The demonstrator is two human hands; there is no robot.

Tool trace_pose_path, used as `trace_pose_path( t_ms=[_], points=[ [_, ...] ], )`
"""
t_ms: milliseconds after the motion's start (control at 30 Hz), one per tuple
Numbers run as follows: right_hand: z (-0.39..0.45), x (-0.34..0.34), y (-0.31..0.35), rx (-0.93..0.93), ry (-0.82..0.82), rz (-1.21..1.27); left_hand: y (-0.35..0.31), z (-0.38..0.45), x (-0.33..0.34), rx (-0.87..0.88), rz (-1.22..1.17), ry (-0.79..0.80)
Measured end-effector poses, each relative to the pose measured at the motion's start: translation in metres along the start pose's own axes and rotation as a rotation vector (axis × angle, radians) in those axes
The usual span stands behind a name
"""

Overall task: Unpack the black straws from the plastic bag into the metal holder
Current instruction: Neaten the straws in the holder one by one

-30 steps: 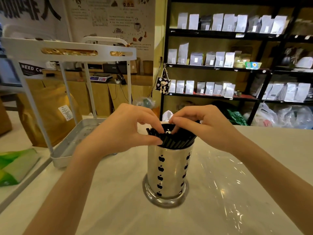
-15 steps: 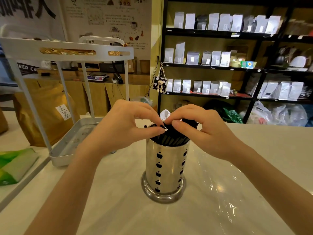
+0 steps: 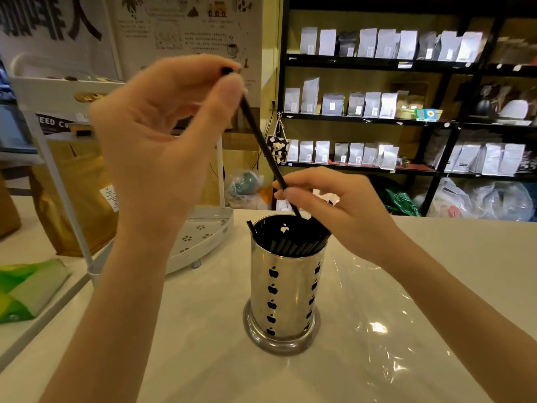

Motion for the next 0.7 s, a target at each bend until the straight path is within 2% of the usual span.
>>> trace_pose_path(
  t_ms=[100,200,300,367,467,567,700],
  points=[
    [0.003,-0.014,-0.004,-0.013,-0.036,0.065,0.013,-0.008,-0.005,-0.075,-0.063,-0.171],
    [0.007,-0.031,-0.009,0.051,-0.071,0.206,0.042,-0.024,-0.003,-0.363,-0.175,-0.227],
    [0.012,-0.040,-0.018,0.109,-0.168,0.282,0.078,-0.043,0.003,-0.732,-0.230,-0.053],
    [0.013,-0.040,-0.024,0.147,-0.260,0.269,0.097,-0.055,0.007,-0.833,-0.195,0.134],
    [0.013,-0.040,-0.030,0.149,-0.346,0.167,0.113,-0.066,0.008,-0.882,-0.160,0.386],
    [0.016,-0.041,-0.029,0.057,-0.348,0.014,0.118,-0.069,0.008,-0.895,-0.059,0.612],
    [0.027,-0.042,-0.021,-0.020,-0.227,-0.185,0.117,-0.068,0.012,-0.857,-0.020,0.639]
  ],
)
Point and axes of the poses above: each hand's wrist, its own z-axis towards the middle knuckle, its own x-axis out of the palm, y = z × x, the point moved 1 cm from there along z, towards the middle knuckle, and after that the axes turned 2 degrees about z, right-handed, at the moved point
